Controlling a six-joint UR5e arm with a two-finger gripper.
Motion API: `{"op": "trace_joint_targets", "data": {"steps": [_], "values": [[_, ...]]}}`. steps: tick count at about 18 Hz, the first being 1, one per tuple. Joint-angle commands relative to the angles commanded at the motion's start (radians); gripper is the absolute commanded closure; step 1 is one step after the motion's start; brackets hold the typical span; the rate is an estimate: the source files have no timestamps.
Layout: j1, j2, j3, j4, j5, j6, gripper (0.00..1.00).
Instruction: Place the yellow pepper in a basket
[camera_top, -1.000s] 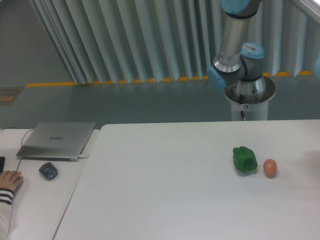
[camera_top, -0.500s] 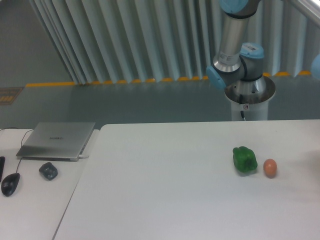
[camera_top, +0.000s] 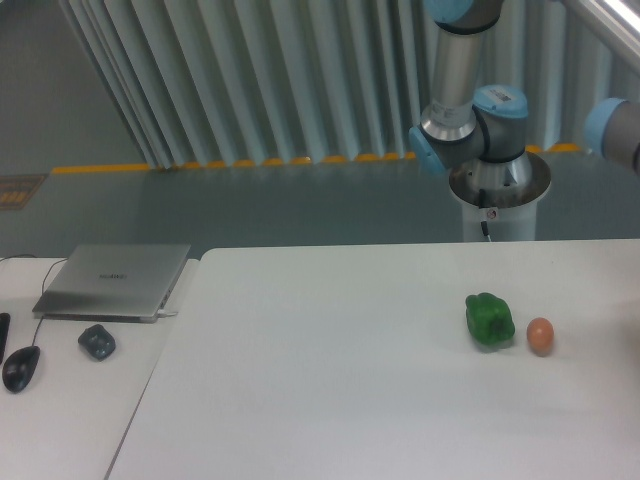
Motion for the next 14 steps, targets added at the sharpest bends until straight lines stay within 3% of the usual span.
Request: {"op": "trace_joint_targets", "data": {"steps": [4,8,14], "values": [[-0.072,0.015,0.008,-0.046,0.012,-0.002,0.0],[-0.115,0.043,0.017,-0.172,0.005,-0.002,0.0],[-0.164,0.052,0.009,-0.198,0.0,-0.034,0.0]]}}
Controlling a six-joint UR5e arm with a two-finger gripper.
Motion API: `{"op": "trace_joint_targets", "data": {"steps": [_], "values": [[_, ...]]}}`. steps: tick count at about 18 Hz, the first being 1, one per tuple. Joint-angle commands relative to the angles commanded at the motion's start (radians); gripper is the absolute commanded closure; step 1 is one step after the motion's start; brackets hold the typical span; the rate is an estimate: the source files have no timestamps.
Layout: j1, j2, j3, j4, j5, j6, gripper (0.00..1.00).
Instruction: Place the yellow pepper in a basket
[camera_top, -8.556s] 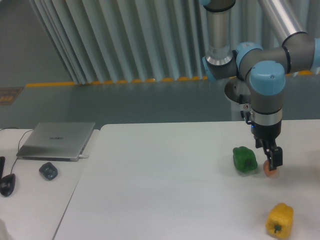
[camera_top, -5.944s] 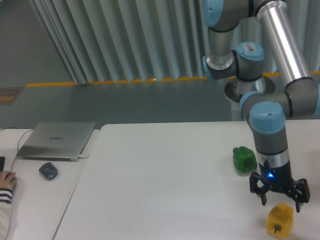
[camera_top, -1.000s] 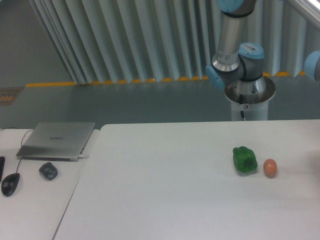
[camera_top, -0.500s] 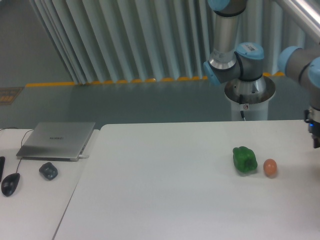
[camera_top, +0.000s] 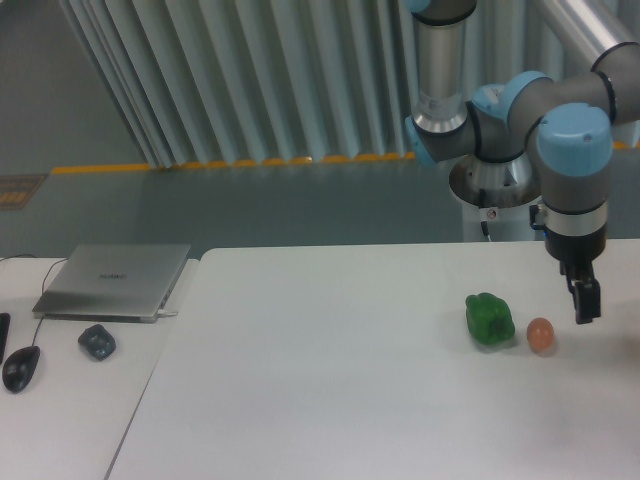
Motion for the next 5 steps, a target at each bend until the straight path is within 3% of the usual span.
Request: {"op": "trace_joint_targets", "data": {"steps": [5], "values": [[-0.031,-0.003,-0.008,0.0,-0.008,-0.074,0.0]]}}
